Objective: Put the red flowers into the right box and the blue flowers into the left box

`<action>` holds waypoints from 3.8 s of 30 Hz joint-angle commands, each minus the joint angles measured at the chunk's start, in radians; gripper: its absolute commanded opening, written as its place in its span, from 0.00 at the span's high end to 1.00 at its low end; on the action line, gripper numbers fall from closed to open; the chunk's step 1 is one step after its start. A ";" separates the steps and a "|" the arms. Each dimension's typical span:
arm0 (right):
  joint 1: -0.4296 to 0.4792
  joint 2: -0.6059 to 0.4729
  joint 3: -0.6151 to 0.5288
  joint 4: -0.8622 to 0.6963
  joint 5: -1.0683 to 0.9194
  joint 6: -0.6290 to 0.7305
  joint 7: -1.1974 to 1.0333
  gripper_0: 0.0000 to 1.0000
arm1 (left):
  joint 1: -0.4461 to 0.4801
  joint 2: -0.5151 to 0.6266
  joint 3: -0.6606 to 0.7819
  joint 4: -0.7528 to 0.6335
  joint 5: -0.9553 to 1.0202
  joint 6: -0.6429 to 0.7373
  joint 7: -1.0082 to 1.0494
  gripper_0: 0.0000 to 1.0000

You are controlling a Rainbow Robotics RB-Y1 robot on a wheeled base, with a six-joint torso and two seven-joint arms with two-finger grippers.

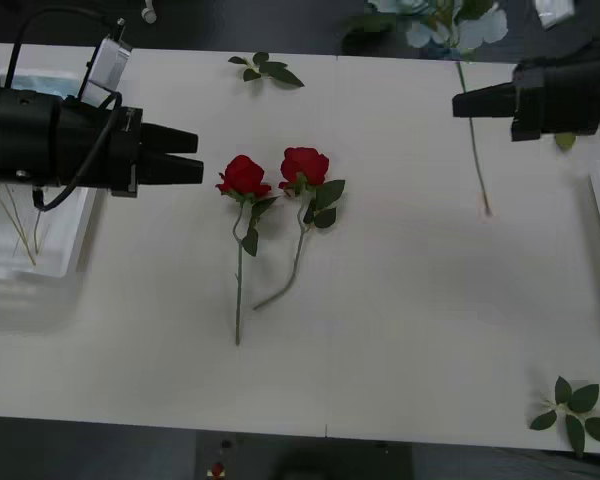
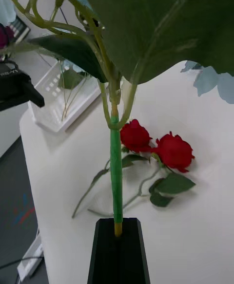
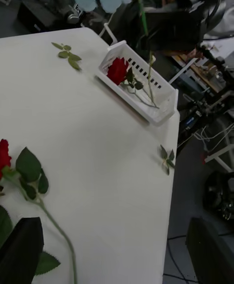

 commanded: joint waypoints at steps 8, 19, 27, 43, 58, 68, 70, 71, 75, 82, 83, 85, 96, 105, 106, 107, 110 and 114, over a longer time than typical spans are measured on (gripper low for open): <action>-0.048 0.164 0.120 -0.217 -0.022 -0.346 -0.018 1.00 | -0.036 -0.010 -0.133 -0.026 0.094 -0.175 -0.144 0.15; -0.207 0.274 0.244 -0.211 -0.038 -0.469 -0.155 1.00 | -0.041 -0.011 -0.224 -0.027 0.126 -0.316 -0.197 0.15; -0.255 0.310 0.286 -0.197 -0.038 -0.513 -0.169 1.00 | -0.045 -0.020 -0.240 -0.026 0.172 -0.325 -0.204 0.15; -0.311 0.408 0.345 -0.111 -0.038 -0.559 -0.173 1.00 | -0.053 -0.020 -0.293 -0.026 0.190 -0.367 -0.225 0.16; -0.311 0.406 0.345 -0.111 -0.042 -0.559 -0.179 1.00 | -0.053 -0.020 -0.293 -0.026 0.193 -0.367 -0.236 1.00; -0.311 0.406 0.345 -0.111 -0.042 -0.559 -0.179 1.00 | -0.053 -0.016 -0.293 -0.026 0.203 -0.367 -0.242 1.00; -0.311 0.406 0.345 -0.111 -0.042 -0.559 -0.179 0.55 | -0.052 -0.016 -0.291 -0.026 0.204 -0.367 -0.243 1.00; -0.311 0.406 0.345 -0.111 -0.042 -0.559 -0.179 0.16 | -0.052 -0.016 -0.293 -0.026 0.204 -0.367 -0.245 1.00; -0.311 0.406 0.345 -0.111 -0.042 -0.559 -0.179 0.00 | -0.053 -0.016 -0.293 -0.026 0.209 -0.367 -0.251 1.00; -0.311 0.406 0.345 -0.111 -0.042 -0.559 -0.179 0.00 | -0.050 -0.003 -0.290 -0.026 0.216 -0.367 -0.262 1.00; -0.311 0.406 0.345 -0.111 -0.042 -0.559 -0.179 0.00 | -0.052 0.009 -0.288 -0.026 0.223 -0.367 -0.263 1.00; -0.311 0.406 0.345 -0.111 -0.042 -0.559 -0.179 0.00 | -0.044 0.033 -0.277 -0.026 0.241 -0.367 -0.263 1.00; -0.344 0.330 0.338 -0.119 -0.091 -0.535 -0.184 0.00 | 0.090 0.201 -0.067 -0.026 0.313 -0.301 -0.271 1.00; -0.423 0.061 0.338 -0.105 -0.226 -0.232 -0.215 0.00 | 0.195 0.382 0.036 0.077 0.310 -0.316 -0.254 1.00; -0.427 0.031 0.336 -0.096 -0.224 -0.183 -0.219 0.00 | 0.206 0.411 0.040 0.106 0.312 -0.316 -0.253 1.00; -0.430 0.006 0.336 -0.084 -0.224 -0.136 -0.224 0.00 | 0.215 0.434 0.046 0.134 0.310 -0.316 -0.250 1.00; -0.431 -0.045 0.332 -0.039 -0.224 -0.016 -0.238 0.00 | 0.232 0.494 0.046 0.206 0.304 -0.316 -0.247 1.00; -0.431 -0.084 0.330 0.057 -0.210 0.163 -0.253 0.00 | 0.241 0.553 0.046 0.289 0.236 -0.318 -0.233 1.00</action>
